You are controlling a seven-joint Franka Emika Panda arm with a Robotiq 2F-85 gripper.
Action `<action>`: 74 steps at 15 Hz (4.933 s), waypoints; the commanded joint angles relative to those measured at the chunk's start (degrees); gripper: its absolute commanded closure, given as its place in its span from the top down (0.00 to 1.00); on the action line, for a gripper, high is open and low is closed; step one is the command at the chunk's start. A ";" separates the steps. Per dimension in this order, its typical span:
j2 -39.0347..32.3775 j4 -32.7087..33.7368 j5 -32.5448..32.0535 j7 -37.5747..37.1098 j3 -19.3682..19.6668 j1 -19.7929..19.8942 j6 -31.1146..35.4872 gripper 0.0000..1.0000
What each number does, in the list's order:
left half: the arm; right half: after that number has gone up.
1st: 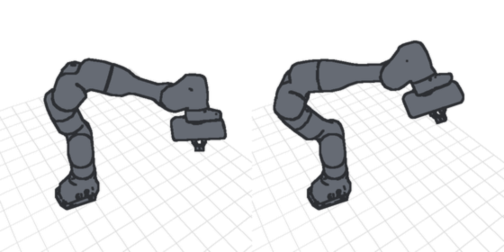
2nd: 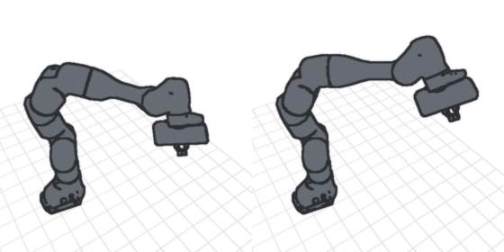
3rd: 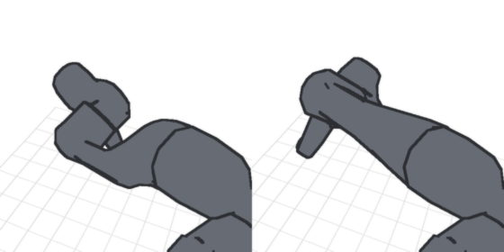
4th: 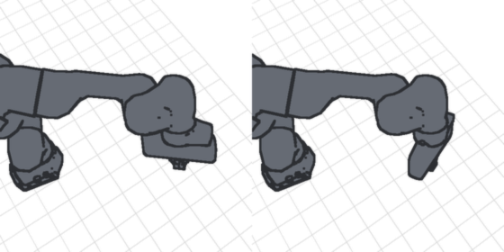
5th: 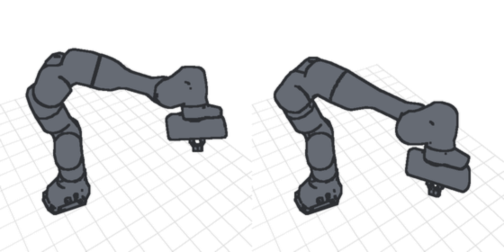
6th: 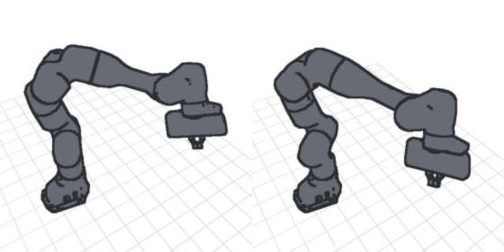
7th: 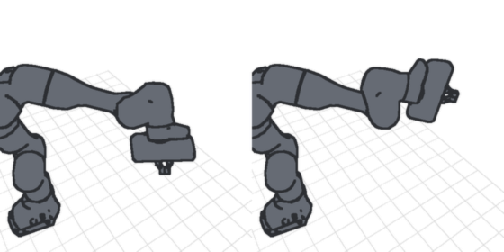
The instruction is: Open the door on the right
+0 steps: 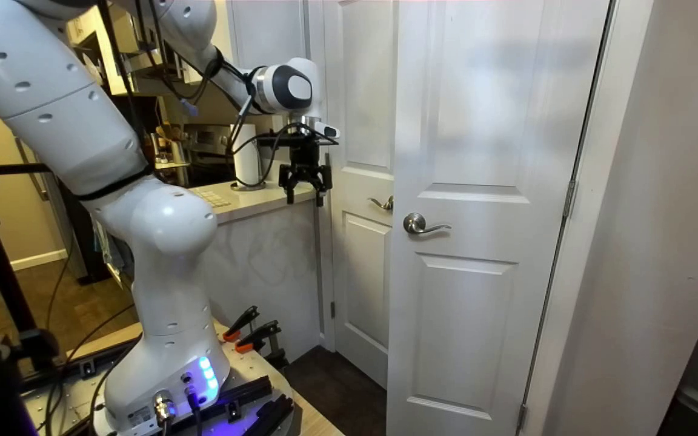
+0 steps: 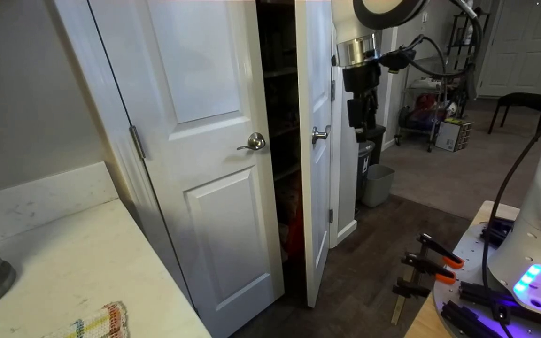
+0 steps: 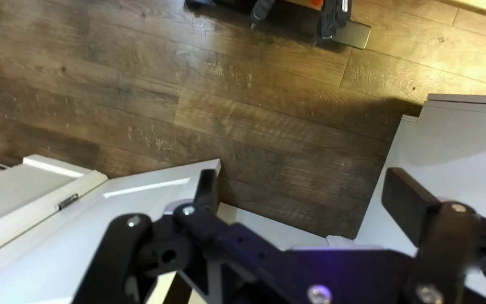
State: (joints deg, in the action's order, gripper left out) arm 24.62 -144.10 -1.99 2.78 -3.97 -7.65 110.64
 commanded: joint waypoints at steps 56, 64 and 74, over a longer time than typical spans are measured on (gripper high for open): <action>-21.11 38.11 -44.20 -0.37 -0.63 1.19 -21.59 1.00; -13.95 30.07 -44.25 -4.55 0.36 2.64 -24.89 1.00; -5.97 23.38 -45.58 -8.81 3.66 6.36 -25.02 1.00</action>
State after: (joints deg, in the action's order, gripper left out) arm 15.54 -117.84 -47.12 -3.93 -0.74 -2.56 85.90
